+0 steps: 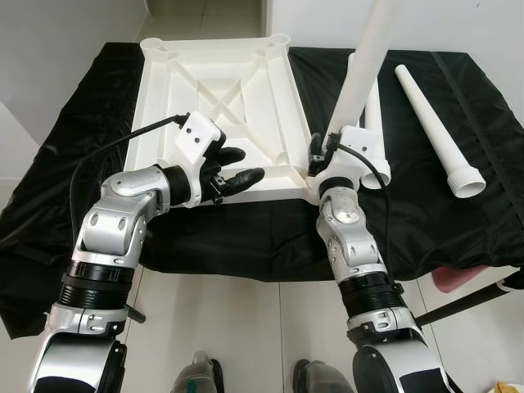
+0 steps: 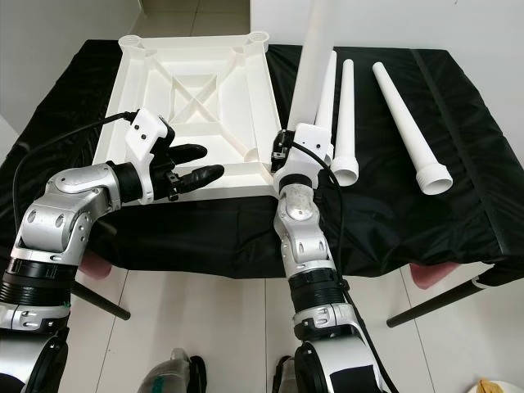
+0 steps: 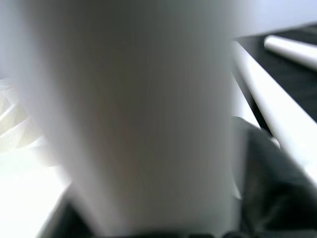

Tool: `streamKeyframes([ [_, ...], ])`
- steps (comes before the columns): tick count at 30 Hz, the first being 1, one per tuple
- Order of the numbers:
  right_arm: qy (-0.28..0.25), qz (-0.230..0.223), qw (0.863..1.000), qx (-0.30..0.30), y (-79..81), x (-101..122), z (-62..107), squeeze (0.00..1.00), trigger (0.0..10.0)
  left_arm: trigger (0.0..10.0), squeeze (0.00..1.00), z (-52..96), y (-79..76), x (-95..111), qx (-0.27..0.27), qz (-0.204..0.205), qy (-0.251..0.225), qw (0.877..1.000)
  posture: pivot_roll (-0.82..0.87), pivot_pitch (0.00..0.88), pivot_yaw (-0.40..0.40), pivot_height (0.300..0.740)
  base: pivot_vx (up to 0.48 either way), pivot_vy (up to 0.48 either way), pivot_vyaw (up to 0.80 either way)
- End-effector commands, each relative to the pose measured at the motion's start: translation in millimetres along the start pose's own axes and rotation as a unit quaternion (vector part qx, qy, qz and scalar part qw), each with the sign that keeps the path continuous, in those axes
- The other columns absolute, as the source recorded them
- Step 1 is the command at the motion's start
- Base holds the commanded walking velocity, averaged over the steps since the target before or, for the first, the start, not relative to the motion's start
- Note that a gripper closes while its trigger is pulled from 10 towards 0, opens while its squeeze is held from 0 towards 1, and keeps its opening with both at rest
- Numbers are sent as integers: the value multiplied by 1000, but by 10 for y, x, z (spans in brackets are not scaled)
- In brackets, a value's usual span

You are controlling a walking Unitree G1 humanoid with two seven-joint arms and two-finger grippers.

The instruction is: Building children table

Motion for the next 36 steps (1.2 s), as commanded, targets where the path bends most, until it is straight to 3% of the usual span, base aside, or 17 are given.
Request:
streamKeyframes([
  [1,1,-9,1000,6,-13,-30,8,1000,10000,10000,0,45,117,-4,59,4,-1,998,17,109,52,740,0,0,0],
  [8,-22,-7,999,35,-35,61,-23,1000,10000,10000,0,40,122,3,59,6,-2,998,13,115,53,740,0,0,0],
  [9,-20,-11,998,60,-29,61,-25,737,10000,10000,0,38,119,4,59,7,-2,998,13,115,53,740,0,0,0],
  [10,-20,-9,997,80,-30,65,-23,0,10000,10000,0,36,116,2,58,7,-2,998,13,115,53,740,0,0,0],
  [21,-36,8,985,170,-140,140,5,0,10000,10000,0,0,79,-16,48,8,1,999,4,119,57,740,0,0,0],
  [27,-33,35,968,248,-288,161,66,0,10000,10000,0,-28,56,5,40,7,-1,999,2,122,60,740,0,0,0],
  [35,-22,34,956,290,-353,179,91,0,10000,10000,0,-31,46,-2,40,9,-1,999,-1,117,59,740,0,0,0],
  [36,-14,35,949,314,-376,189,105,0,10000,10000,0,-35,41,-3,40,10,-2,999,-3,115,59,740,0,0,0],
])
Point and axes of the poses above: a point about 5 cm out from each wrist's last joint towards the gripper, its own z axis pointing back from the gripper into the wrist, its own x axis along the axis of the wrist's last joint, y = z × x, the point moved 5 cm from there along -z, pointing out of the wrist towards the gripper, and after that the axes turned 1 degree about z, right-handed, at the moved point
